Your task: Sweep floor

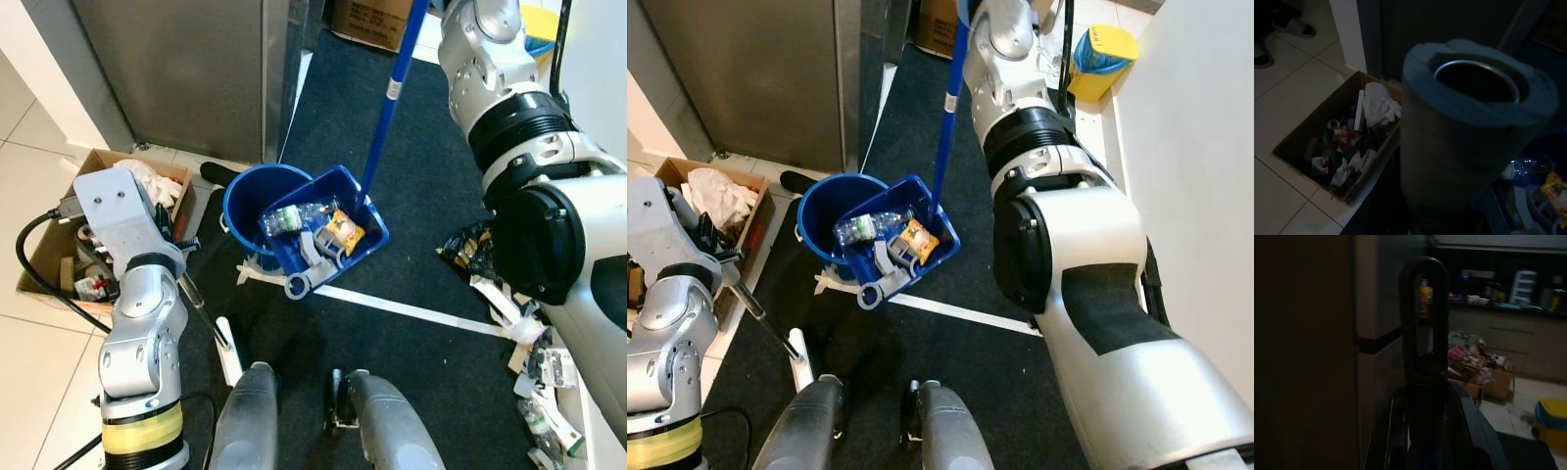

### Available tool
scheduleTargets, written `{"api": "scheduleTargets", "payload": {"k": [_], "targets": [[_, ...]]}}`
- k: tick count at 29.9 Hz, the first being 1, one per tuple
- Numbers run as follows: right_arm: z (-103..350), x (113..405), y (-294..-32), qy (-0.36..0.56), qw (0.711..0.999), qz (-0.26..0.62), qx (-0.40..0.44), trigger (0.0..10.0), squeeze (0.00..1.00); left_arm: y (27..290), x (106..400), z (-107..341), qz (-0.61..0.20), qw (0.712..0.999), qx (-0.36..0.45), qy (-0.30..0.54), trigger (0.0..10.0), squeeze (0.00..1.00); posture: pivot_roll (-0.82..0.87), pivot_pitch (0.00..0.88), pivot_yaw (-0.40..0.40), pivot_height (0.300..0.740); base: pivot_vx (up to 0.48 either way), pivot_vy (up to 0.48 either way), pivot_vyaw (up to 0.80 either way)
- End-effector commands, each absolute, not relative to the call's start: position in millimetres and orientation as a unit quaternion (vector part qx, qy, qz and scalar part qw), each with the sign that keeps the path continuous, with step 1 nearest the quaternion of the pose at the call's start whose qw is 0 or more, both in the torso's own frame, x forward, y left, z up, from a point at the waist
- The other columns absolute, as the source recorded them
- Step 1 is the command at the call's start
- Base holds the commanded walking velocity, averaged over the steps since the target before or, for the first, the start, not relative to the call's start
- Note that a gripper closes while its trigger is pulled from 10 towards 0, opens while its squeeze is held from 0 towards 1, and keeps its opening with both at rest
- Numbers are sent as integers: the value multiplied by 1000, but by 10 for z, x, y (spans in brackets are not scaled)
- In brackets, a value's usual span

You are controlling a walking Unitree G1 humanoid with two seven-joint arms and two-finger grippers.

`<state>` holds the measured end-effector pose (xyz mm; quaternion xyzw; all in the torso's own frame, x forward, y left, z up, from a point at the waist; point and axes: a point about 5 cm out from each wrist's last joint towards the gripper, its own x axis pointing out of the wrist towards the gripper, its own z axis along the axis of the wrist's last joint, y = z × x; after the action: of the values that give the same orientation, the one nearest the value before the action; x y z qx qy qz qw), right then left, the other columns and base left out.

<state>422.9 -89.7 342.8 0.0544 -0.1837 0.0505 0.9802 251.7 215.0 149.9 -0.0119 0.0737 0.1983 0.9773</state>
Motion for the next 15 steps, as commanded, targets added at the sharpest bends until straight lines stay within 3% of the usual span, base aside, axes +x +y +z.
{"api": "scheduleTargets", "payload": {"k": [1,15], "targets": [[3522,4219,-881,-193,979,55,36,10000,0,2079,2488,1511,193,978,-22,71,10000,0,194,142,-216,740,0,0,0],[3781,4176,-763,-214,975,52,-32,10000,0,2088,2450,1508,201,977,-25,74,10000,0,202,145,-222,740,0,0,0]]}}
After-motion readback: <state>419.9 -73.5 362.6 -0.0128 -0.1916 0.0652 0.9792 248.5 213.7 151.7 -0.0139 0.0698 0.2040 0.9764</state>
